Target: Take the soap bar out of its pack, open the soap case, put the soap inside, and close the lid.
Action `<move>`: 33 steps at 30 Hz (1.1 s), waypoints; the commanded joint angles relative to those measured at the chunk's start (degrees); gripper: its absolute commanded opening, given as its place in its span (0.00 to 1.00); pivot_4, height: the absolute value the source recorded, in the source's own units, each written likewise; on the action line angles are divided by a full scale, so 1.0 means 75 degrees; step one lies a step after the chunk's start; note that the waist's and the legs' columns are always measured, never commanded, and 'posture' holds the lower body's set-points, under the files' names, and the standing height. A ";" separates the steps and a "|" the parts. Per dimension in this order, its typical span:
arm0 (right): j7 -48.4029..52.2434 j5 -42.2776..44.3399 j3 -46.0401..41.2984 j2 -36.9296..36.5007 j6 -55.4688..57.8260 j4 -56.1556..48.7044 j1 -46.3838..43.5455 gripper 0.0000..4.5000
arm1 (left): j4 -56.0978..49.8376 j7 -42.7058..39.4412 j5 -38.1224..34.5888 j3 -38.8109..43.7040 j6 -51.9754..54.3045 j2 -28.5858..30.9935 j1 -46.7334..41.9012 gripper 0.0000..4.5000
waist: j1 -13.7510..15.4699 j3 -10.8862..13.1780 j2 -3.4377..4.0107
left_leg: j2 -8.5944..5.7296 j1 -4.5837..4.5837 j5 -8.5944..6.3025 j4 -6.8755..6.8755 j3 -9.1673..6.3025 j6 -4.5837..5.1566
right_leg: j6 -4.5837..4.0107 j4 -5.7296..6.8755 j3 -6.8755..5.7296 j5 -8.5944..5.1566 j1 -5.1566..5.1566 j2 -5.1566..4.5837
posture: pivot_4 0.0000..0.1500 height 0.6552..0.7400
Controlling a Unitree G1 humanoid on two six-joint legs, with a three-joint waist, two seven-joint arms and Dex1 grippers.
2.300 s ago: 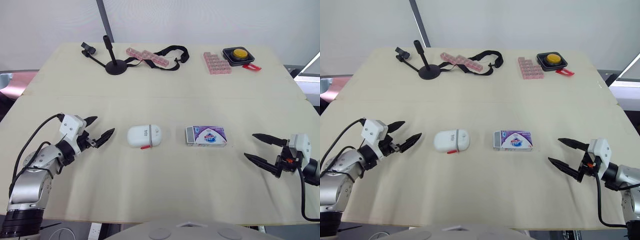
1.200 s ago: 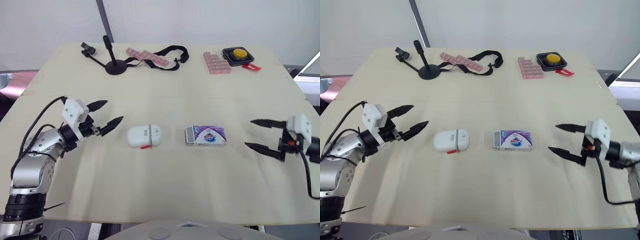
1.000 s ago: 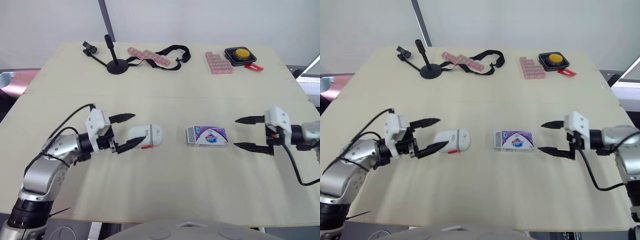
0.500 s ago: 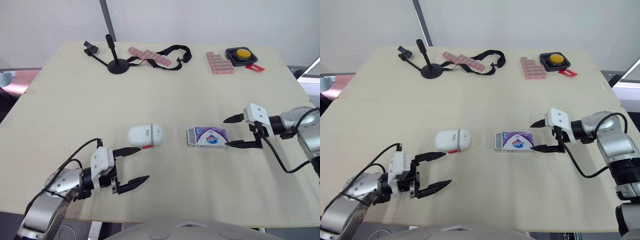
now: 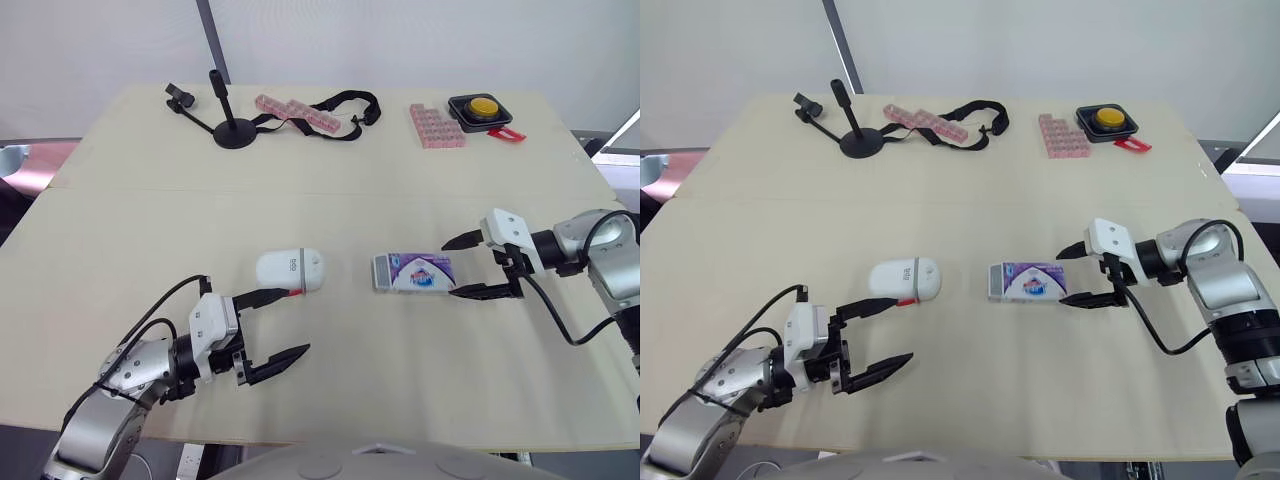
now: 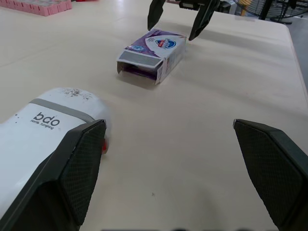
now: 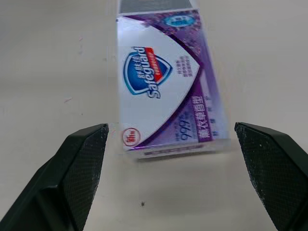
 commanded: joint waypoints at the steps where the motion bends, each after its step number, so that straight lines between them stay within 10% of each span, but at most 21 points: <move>1: 0.0104 0.0249 -0.0364 -0.0190 0.0067 -0.0286 0.0000 0.99 | -0.0265 -0.0072 -0.0052 -0.0007 -0.0031 0.0117 -0.0021 1.00 | 0.0005 0.0000 0.0000 | 0.0000 -0.0001 0.0000 0.0000 0.0000 0.0000 | 0.0000 0.0000 0.0001 0.0000 -0.0001 0.0000 | 1.00 0.72; 33: -0.0219 -0.0209 -0.0211 0.0412 -0.0902 0.0658 0.0109 0.99 | -0.0356 -0.0276 0.0178 -0.0101 -0.0579 0.0173 0.0638 1.00 | -0.0005 -0.0001 0.0003 | 0.0001 -0.0012 0.0000 0.0017 0.0000 0.0000 | 0.0000 0.0010 0.0000 0.0000 -0.0011 0.0000 | 1.00 0.72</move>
